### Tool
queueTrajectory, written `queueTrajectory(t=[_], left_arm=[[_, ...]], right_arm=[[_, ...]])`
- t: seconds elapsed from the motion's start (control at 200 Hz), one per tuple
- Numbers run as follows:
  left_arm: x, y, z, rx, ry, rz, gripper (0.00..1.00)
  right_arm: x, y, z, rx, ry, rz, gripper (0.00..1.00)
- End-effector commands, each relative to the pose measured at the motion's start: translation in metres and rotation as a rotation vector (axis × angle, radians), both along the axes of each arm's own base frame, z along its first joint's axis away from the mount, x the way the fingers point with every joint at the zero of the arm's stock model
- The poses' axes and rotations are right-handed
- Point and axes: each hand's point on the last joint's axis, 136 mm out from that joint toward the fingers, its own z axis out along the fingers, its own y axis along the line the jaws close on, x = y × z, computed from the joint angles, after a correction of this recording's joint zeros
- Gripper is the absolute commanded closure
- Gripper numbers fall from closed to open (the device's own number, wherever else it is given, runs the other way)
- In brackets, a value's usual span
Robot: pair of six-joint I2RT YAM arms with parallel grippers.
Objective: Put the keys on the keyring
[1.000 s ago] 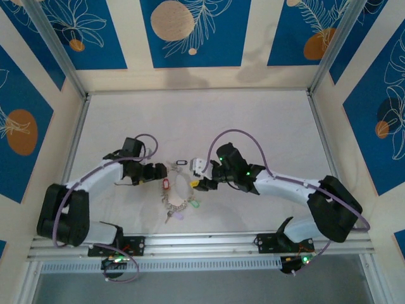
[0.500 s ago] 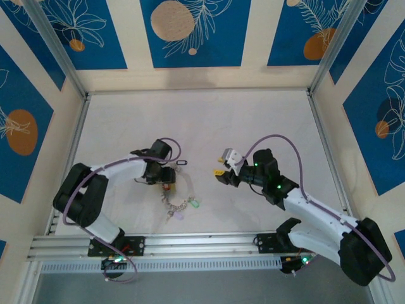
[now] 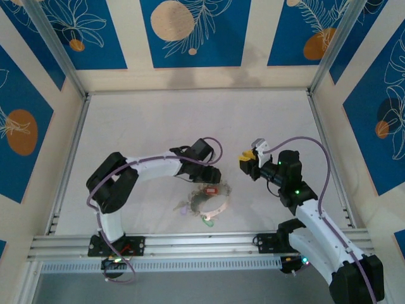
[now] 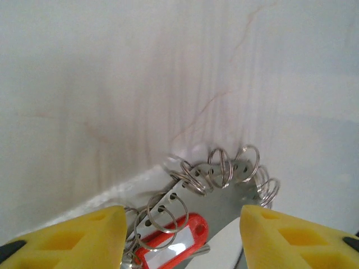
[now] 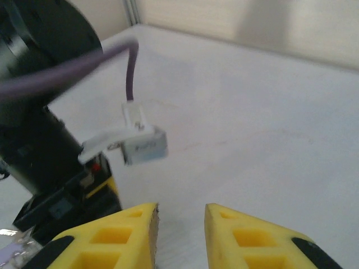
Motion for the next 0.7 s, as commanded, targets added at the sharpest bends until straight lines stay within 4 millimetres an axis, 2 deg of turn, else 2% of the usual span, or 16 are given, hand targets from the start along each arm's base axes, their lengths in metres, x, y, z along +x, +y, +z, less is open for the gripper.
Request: queueTrajectory(t=[0.0, 0.09, 0.17, 0.315, 0.435, 0.53, 0.57, 0.695], left_arm=[[0.008, 0.01, 0.031, -0.004, -0.021, -0.007, 0.39], [0.022, 0.042, 0.055, 0.004, -0.066, 0.027, 0.32], [0.034, 0.078, 0.077, 0.002, -0.1, 0.073, 0.27], [0.051, 0.148, 0.1, 0.049, -0.161, 0.145, 0.22], [0.06, 0.2, 0.099, 0.113, -0.215, 0.225, 0.18], [0.066, 0.224, 0.086, 0.123, -0.214, 0.294, 0.18], [0.069, 0.23, 0.08, 0.123, -0.207, 0.318, 0.18], [0.074, 0.229, 0.072, 0.098, -0.197, 0.333, 0.18]], right_arm=[[0.003, -0.003, -0.009, 0.07, 0.232, -0.099, 0.71], [0.003, -0.004, -0.018, 0.103, 0.452, -0.198, 0.72], [-0.001, 0.008, -0.03, 0.068, 0.628, -0.224, 0.72], [-0.011, 0.044, -0.06, -0.083, 0.885, -0.217, 0.68], [-0.016, 0.084, -0.081, -0.165, 0.997, -0.158, 0.66], [-0.017, 0.11, -0.097, -0.165, 1.082, -0.112, 0.68], [-0.018, 0.115, -0.105, -0.187, 1.1, -0.108, 0.7], [-0.027, 0.122, -0.128, -0.281, 1.166, -0.129, 0.72]])
